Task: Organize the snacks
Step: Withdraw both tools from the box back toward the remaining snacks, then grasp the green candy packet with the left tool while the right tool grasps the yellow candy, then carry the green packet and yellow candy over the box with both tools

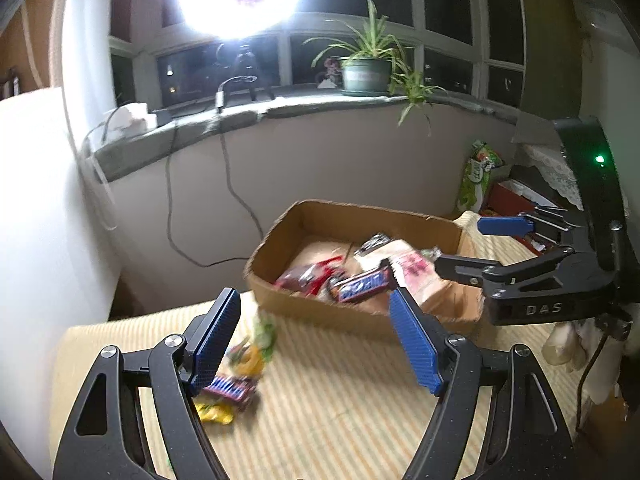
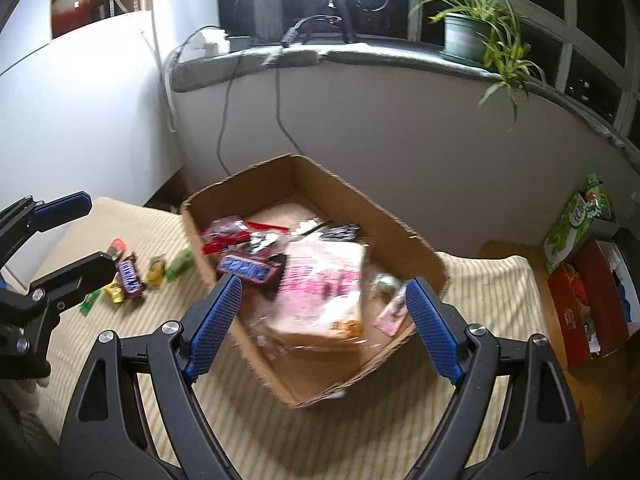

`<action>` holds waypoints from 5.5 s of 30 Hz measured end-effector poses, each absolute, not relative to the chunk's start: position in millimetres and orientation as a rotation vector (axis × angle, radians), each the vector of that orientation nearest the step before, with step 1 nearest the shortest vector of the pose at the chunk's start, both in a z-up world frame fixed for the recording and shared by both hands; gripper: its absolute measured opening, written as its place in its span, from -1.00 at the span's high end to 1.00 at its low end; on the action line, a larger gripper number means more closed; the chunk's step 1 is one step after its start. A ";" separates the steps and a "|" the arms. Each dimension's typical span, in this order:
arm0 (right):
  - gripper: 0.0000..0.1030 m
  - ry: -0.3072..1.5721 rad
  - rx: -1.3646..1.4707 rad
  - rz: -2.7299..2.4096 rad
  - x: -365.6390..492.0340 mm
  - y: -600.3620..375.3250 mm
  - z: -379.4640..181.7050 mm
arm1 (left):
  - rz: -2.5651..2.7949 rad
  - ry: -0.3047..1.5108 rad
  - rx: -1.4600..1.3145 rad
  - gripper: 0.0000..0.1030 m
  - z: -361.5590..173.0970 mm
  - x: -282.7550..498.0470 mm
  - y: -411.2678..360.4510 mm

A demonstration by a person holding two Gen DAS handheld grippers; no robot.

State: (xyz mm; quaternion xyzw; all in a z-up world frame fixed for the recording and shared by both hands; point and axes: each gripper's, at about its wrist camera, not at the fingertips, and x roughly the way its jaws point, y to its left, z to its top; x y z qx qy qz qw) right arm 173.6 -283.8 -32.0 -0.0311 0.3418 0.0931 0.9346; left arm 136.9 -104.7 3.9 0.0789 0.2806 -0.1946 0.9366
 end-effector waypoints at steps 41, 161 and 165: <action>0.10 0.831 -0.297 0.738 171.8 -69.4 -105.0 | -0.242 0.827 0.009 0.25 -100.0 110.4 46.2; 0.76 0.785 -0.078 0.324 265.3 -292.2 -47.5 | -0.471 0.705 0.139 0.64 -30.9 253.3 -157.1; 0.76 0.797 -0.067 0.318 269.6 -294.5 -51.3 | -0.468 0.704 0.144 0.64 -30.5 255.6 -159.4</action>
